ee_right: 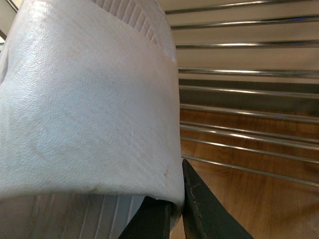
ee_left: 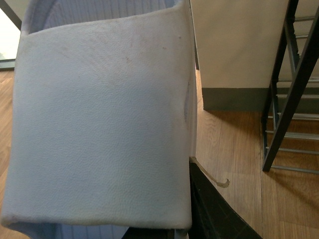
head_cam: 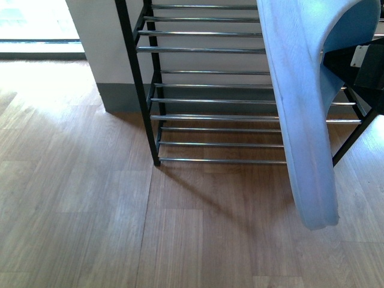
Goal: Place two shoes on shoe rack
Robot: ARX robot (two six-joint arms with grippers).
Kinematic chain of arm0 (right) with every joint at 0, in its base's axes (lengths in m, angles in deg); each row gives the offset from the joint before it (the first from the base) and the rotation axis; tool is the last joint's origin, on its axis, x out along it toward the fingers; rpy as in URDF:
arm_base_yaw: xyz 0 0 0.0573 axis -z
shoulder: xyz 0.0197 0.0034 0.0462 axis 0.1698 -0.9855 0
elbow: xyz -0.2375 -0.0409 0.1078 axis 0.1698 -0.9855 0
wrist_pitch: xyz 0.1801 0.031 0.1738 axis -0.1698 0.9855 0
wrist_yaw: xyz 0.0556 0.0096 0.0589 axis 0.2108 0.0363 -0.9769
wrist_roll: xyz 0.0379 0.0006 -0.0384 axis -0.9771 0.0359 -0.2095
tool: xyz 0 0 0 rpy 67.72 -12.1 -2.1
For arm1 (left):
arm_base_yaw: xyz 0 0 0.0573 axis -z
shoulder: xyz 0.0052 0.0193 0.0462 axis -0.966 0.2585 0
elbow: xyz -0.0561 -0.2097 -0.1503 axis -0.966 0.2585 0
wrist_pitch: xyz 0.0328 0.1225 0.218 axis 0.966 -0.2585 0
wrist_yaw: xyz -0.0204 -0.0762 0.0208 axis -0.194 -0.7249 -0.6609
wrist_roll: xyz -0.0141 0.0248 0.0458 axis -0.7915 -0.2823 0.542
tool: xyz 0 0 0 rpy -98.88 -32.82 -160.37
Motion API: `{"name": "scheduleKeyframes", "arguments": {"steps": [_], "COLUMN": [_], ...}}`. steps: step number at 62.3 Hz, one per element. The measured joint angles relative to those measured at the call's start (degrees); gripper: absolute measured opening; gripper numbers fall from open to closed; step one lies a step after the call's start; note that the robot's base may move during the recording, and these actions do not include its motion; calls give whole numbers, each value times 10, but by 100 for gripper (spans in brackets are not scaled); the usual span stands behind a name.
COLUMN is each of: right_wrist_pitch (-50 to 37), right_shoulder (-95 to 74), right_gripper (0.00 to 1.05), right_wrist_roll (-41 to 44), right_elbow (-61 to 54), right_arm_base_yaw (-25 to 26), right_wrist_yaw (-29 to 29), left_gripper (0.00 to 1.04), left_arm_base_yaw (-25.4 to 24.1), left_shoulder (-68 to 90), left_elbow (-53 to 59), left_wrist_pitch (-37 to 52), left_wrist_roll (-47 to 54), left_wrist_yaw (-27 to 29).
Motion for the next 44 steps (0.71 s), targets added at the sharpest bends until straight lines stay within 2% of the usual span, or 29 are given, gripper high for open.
{"name": "scheduleKeyframes", "arguments": {"steps": [44], "right_wrist_pitch": [0], "right_shoulder": [-1], "right_gripper": [2], "right_wrist_roll": [-1], "right_elbow": [-1], "right_arm_base_yaw": [0], "right_wrist_yaw": [-2], "left_gripper": [2], "left_arm_base_yaw": [0], "left_shoulder": [1], "left_elbow": [0], "left_wrist_pitch": [0], "left_wrist_roll": [0], "left_wrist_yaw": [3]}}
